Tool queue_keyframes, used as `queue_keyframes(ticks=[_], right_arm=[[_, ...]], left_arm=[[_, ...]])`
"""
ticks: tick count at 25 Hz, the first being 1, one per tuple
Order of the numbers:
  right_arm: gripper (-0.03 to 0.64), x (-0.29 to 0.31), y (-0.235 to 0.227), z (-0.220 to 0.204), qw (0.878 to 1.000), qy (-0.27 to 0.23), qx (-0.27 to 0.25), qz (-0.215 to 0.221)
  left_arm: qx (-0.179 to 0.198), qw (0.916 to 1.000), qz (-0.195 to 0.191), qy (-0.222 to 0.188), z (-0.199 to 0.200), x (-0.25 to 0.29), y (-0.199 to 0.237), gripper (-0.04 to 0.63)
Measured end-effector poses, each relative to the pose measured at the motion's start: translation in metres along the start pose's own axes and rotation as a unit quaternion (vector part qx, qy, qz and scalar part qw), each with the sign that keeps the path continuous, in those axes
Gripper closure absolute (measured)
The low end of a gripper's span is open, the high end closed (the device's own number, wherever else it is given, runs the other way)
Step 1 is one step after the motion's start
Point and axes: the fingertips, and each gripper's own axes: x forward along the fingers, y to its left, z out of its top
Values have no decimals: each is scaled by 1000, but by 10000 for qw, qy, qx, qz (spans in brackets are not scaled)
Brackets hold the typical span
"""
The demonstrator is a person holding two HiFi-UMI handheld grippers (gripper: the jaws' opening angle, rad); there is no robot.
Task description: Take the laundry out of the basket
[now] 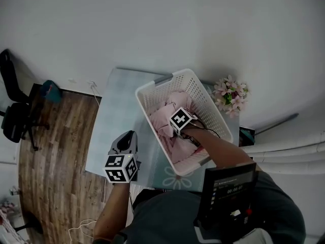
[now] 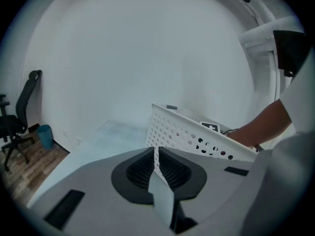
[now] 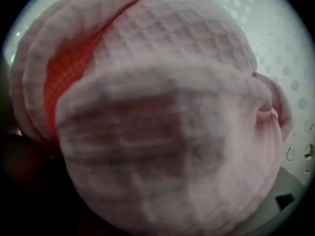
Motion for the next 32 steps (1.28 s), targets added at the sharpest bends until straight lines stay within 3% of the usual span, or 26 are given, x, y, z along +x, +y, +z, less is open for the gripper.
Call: queue_keyframes(ticks=[3, 7, 14, 19, 24, 32], right_arm=[[102, -1, 0, 5, 9999, -147, -42, -70], [272, -6, 11, 16, 9990, -434, -112, -42], [354, -14, 15, 22, 9958, -834, 265, 259], [380, -44, 17, 38, 9875, -1421, 496, 477], [385, -92, 22, 55, 9702, -2240, 634, 674], [383, -212, 16, 60, 9178, -3840, 857, 538]], left_arm=[[-43, 9998, -210, 52, -5, 0, -5, 581], [-30, 9993, -365, 65, -8, -3, -9, 581], [8, 9993, -378, -85, 4, -17, -6, 581], [170, 9985, -407, -331, 31, -27, -15, 581], [347, 9965, -391, -648, 62, -42, -31, 581], [441, 9915, -369, -1169, 108, -72, -63, 583]])
